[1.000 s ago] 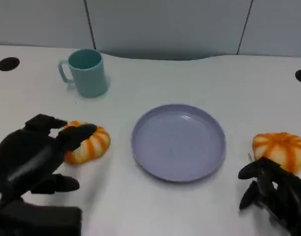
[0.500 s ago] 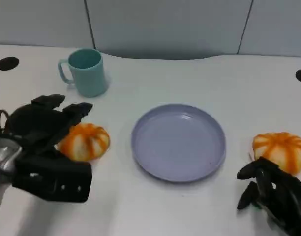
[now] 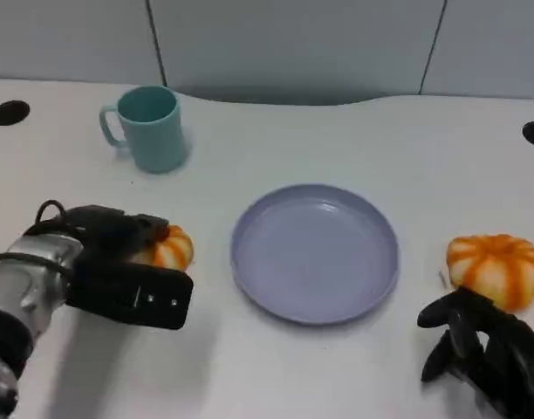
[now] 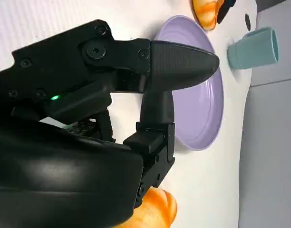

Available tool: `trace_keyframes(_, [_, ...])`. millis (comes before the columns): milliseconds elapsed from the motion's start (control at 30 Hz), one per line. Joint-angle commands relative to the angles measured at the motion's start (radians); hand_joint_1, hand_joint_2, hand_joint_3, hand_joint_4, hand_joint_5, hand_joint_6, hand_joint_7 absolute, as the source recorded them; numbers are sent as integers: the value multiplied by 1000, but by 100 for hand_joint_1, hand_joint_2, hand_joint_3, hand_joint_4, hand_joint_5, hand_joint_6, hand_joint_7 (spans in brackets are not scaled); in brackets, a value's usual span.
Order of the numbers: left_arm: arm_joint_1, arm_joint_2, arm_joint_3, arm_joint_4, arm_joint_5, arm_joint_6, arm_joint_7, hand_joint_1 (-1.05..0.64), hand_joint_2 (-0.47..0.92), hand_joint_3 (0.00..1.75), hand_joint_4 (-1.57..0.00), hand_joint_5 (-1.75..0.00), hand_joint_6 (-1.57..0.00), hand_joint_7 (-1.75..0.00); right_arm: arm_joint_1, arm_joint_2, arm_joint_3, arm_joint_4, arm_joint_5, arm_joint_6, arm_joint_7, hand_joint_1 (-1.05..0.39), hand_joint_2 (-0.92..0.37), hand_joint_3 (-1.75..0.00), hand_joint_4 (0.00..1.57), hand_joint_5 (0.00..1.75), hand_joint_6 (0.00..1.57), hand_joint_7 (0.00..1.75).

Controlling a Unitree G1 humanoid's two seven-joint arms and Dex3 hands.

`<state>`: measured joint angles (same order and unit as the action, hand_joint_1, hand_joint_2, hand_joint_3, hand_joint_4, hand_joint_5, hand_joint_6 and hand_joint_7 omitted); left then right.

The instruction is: Grasp the bread from the table and place it into the plate.

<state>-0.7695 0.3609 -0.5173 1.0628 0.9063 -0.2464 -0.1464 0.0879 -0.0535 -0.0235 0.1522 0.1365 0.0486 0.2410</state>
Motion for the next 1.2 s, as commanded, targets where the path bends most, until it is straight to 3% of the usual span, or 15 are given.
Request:
trace_keyframes(33, [-46, -52, -55, 135, 3, -7, 98, -75, 79, 0, 0, 0, -9, -2, 31, -9, 2, -33, -10, 28, -17, -29, -92, -60, 56, 174, 44, 150])
trace_keyframes(133, [-68, -81, -78, 189, -5, 2, 124, -72, 80, 0, -2, -1, -10, -3, 36, -6, 3, -45, -9, 36, -24, -29, -92, -60, 54, 173, 44, 150])
trace_keyframes(233, [-73, -97, -94, 218, -8, -3, 193, -63, 78, 0, -14, -8, -18, -5, 36, 0, -3, -44, 12, 37, -12, -29, -92, -59, 54, 173, 44, 151])
trace_keyframes(267, [-70, -101, -94, 225, -13, 1, 228, -57, 78, 0, -23, -24, -35, -10, 36, 1, -3, -45, 13, 38, -13, -29, -92, -59, 54, 174, 44, 151])
trace_keyframes(300, [-69, -104, -94, 231, -17, 4, 252, -49, 80, 0, -27, -64, -49, -27, 36, 1, -2, -46, 12, 38, -14, -29, -92, -58, 54, 174, 44, 151])
trace_keyframes(333, [-64, -105, -92, 238, -22, 2, 287, -43, 81, 0, -28, -102, -49, -61, 37, 1, -1, -48, 11, 38, -16, -30, -92, -58, 55, 174, 44, 152])
trace_keyframes(400, [-49, -100, -89, 249, -34, -20, 375, -32, 84, 0, -34, -151, -41, -124, 39, 3, -2, -47, 17, 32, -11, -30, -92, -58, 55, 174, 44, 153])
trace_keyframes(433, [-44, -98, -88, 253, -40, -31, 408, -24, 88, 4, -52, -165, -43, -154, 40, 3, -2, -46, 19, 29, -10, -30, -92, -57, 56, 174, 44, 153])
trace_keyframes(500, [-43, -99, -78, 266, -63, -36, 405, -20, 90, 5, -61, -172, -43, -169, 41, 4, -4, -43, 22, 25, -7, -30, -92, -57, 56, 175, 44, 153])
trace_keyframes(633, [-42, -91, -50, 284, -118, -32, 343, -30, 91, 15, -76, -175, -57, -174, 43, 4, -3, -46, 21, 27, -8, -31, -92, -57, 58, 175, 45, 154])
trace_keyframes(767, [-28, -80, -24, 279, -158, -53, 354, -22, 91, 15, -73, -175, -52, -174, 44, 3, -1, -48, 15, 24, -10, -30, -92, -58, 58, 175, 44, 154])
trace_keyframes(1200, [-23, -73, -17, 275, -181, -70, 353, -22, 92, 18, -71, -175, -53, -175, 43, 3, 0, -49, 12, 25, -12, -30, -92, -59, 56, 175, 43, 154])
